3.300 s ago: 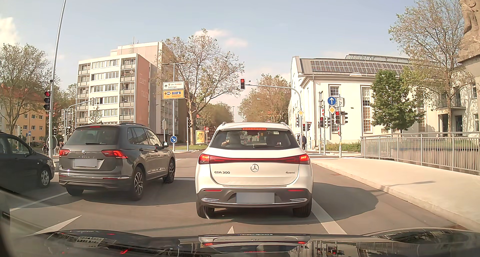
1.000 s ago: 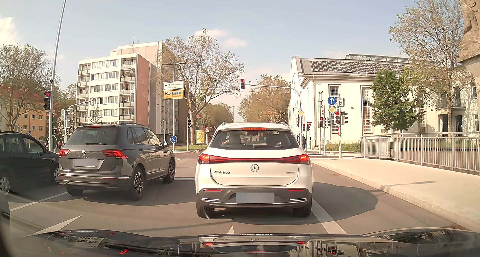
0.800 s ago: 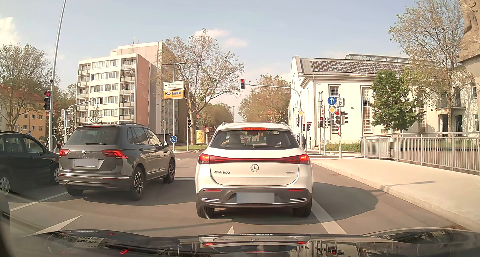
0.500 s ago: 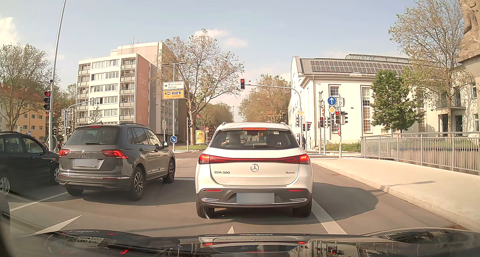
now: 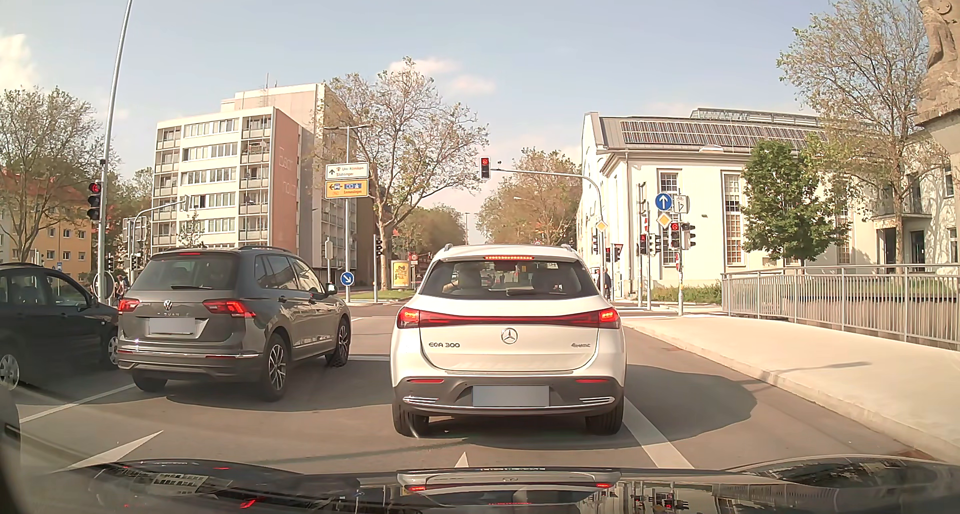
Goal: Follow the waypoints while adhering to traffic rules and regulations
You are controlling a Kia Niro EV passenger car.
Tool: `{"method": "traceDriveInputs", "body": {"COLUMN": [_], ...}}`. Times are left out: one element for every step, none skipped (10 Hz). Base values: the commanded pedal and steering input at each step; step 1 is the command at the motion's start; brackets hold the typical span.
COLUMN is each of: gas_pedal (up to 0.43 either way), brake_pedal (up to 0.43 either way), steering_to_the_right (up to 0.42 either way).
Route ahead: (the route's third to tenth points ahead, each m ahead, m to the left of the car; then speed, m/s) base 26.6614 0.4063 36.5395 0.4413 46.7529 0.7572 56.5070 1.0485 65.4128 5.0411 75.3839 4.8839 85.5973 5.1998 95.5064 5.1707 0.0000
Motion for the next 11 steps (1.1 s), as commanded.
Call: {"method": "traceDriveInputs", "body": {"gas_pedal": [0.0,0.0,0.0,0.0,0.0,0.0,0.0,0.0,0.0,0.0,0.0], "brake_pedal": [0.238,0.238,0.238,0.238,0.238,0.238,0.232,0.238,0.238,0.238,0.238], "steering_to_the_right": [-0.013,-0.013,-0.013,-0.013,-0.013,-0.013,-0.013,-0.013,-0.013,-0.013,-0.013]}}
